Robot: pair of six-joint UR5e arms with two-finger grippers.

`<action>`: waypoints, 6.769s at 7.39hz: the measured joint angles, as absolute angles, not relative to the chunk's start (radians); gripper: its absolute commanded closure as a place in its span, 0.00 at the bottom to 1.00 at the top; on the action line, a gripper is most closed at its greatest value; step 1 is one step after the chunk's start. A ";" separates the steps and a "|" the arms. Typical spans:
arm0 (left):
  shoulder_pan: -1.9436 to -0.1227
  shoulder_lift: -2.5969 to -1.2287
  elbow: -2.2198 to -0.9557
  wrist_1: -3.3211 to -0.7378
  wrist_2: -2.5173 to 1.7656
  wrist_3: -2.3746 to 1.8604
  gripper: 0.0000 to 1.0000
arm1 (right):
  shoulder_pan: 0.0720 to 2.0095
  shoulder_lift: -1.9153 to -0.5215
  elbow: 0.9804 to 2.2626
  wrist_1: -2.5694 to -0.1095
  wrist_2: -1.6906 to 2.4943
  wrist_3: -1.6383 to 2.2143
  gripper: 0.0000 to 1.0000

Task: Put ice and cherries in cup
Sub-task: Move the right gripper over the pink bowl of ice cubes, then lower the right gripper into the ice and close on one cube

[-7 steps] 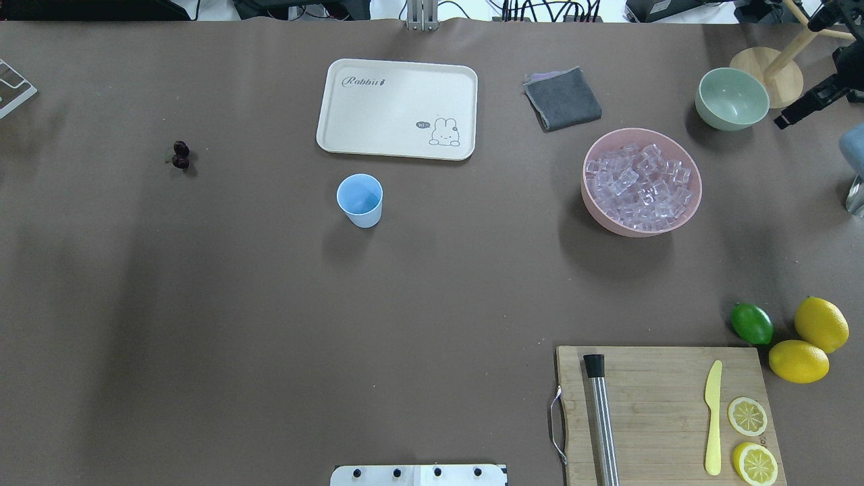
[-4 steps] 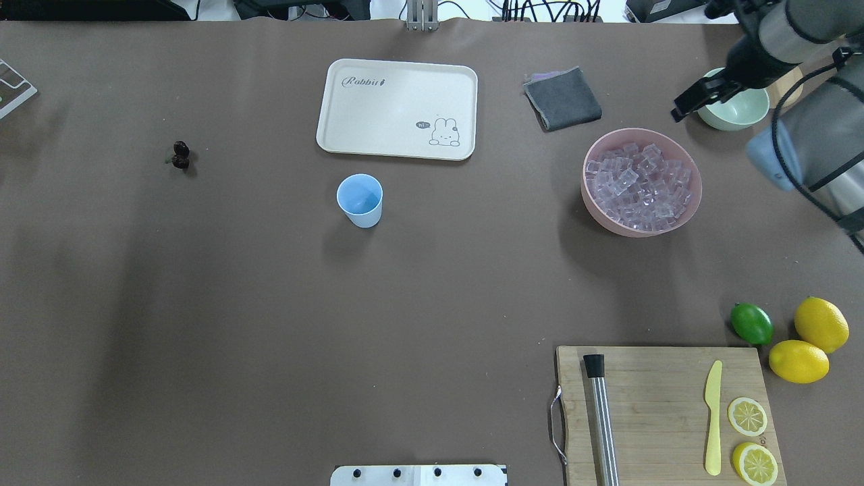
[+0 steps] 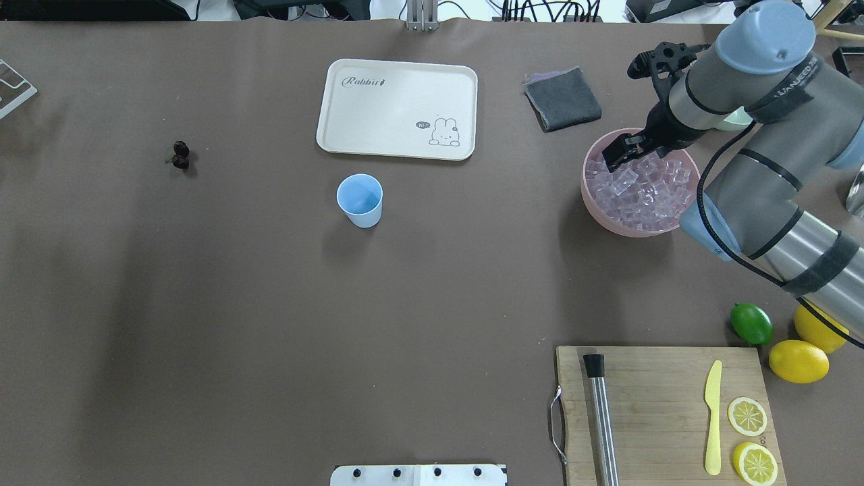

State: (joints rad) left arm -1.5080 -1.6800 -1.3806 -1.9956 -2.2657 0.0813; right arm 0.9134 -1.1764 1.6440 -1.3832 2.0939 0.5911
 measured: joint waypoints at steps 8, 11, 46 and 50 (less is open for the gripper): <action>-1.501 -1.661 -1.413 -2.053 -2.261 -0.014 0.02 | 0.861 -1.278 1.720 -1.393 2.010 0.641 0.01; -1.458 -1.668 -1.428 -2.124 -2.255 -0.102 0.02 | 0.883 -1.295 1.732 -1.441 2.025 0.641 0.01; -1.376 -1.703 -1.415 -2.134 -2.256 -0.142 0.03 | 0.824 -1.257 1.704 -1.535 1.919 0.633 0.17; -1.374 -1.703 -1.416 -2.134 -2.256 -0.142 0.03 | 0.822 -1.258 1.708 -1.541 1.895 0.634 0.22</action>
